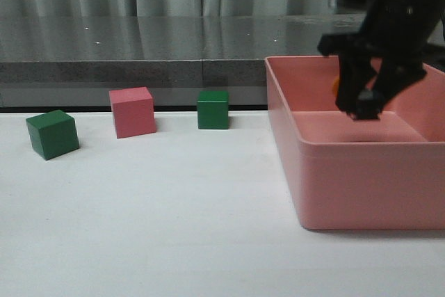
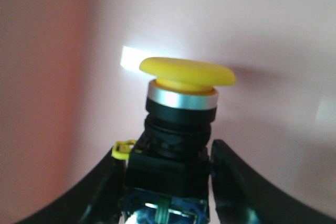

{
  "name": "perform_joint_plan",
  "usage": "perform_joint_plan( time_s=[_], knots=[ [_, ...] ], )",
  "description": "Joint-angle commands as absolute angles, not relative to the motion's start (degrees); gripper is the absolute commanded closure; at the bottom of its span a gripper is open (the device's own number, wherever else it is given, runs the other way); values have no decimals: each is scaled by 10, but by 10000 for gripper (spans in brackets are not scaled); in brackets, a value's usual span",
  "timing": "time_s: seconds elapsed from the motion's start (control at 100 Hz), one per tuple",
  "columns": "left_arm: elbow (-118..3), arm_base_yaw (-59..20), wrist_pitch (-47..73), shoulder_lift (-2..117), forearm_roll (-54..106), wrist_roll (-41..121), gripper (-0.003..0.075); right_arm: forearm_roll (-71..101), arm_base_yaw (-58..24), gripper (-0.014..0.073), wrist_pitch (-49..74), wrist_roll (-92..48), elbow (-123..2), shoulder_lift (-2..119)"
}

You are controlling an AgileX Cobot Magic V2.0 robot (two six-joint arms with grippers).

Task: Place and stand button with both arms
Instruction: 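Lift the button out of the bin and carry it toward the cubes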

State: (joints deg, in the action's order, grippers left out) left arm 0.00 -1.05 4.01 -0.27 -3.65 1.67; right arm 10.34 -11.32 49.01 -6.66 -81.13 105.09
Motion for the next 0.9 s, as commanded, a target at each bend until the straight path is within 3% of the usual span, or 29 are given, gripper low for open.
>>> perform_joint_plan(
  time_s=[0.0,0.24,0.54,0.89],
  knots=[
    [26,-15,-4,-20,-33,10,739,110,-134,472,521,-100,-876,995],
    [26,-15,-4,-20,-33,10,739,129,-232,472,583,-296,-1006,1007],
    [26,-15,-4,-20,-33,10,739,141,-318,473,616,-500,-1081,1124],
    [26,-15,-4,-20,-33,10,739,134,-362,473,590,-570,-1127,1257]
  ],
)
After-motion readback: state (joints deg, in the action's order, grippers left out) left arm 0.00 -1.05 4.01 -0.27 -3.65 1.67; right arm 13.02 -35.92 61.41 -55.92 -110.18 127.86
